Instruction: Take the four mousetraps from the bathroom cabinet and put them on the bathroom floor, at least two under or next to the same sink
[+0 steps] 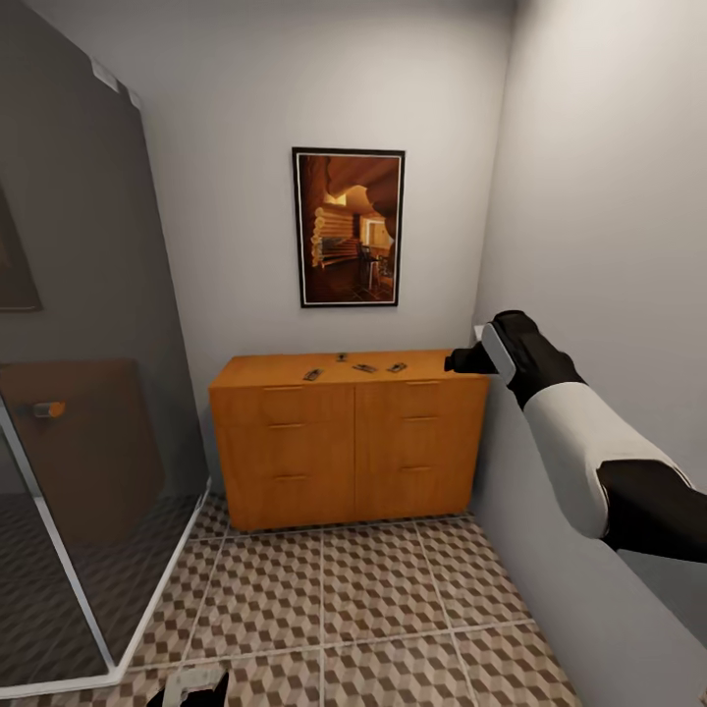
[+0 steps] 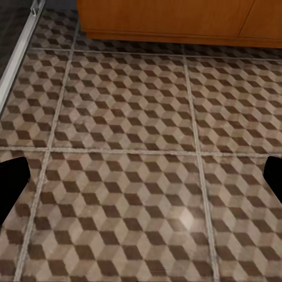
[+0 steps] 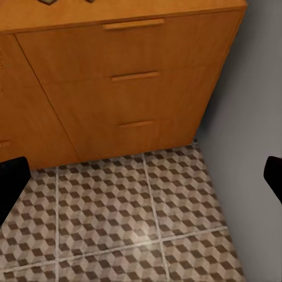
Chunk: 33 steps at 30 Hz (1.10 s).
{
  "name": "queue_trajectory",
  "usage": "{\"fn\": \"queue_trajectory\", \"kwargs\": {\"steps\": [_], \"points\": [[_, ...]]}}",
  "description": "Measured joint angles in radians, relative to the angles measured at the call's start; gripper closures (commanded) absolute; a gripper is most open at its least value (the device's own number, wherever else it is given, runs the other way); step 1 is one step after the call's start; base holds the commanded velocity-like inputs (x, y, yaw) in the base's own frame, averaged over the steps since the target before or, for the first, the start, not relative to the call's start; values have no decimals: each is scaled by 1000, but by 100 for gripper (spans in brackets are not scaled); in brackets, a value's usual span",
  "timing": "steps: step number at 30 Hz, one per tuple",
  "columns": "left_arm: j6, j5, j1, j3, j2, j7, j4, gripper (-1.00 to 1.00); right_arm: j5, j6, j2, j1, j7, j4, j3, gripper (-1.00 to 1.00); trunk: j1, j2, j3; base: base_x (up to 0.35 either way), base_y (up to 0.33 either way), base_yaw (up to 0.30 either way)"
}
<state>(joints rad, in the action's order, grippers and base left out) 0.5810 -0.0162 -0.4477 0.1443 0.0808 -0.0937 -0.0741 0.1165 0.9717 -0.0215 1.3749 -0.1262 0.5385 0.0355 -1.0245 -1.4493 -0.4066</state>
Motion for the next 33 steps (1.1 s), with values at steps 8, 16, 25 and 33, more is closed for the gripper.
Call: {"fn": "queue_trajectory", "kwargs": {"steps": [8,16,25,33], "points": [[0,0,0,0,0,0,0,-100,-1,-1,1,0,0,-1,0,-100,0,0,0,274,129,0],[0,0,0,1,0,0,0,-100,-1,-2,2,0,0,-2,0,-100,0,0,0,287,122,0],[0,0,0,1,0,0,0,-100,2,-26,3,0,0,-13,2,-100,0,0,0,289,88,0],[0,0,0,1,0,0,0,-100,2,-36,11,0,0,-17,2,-100,0,0,0,298,7,0]]}}
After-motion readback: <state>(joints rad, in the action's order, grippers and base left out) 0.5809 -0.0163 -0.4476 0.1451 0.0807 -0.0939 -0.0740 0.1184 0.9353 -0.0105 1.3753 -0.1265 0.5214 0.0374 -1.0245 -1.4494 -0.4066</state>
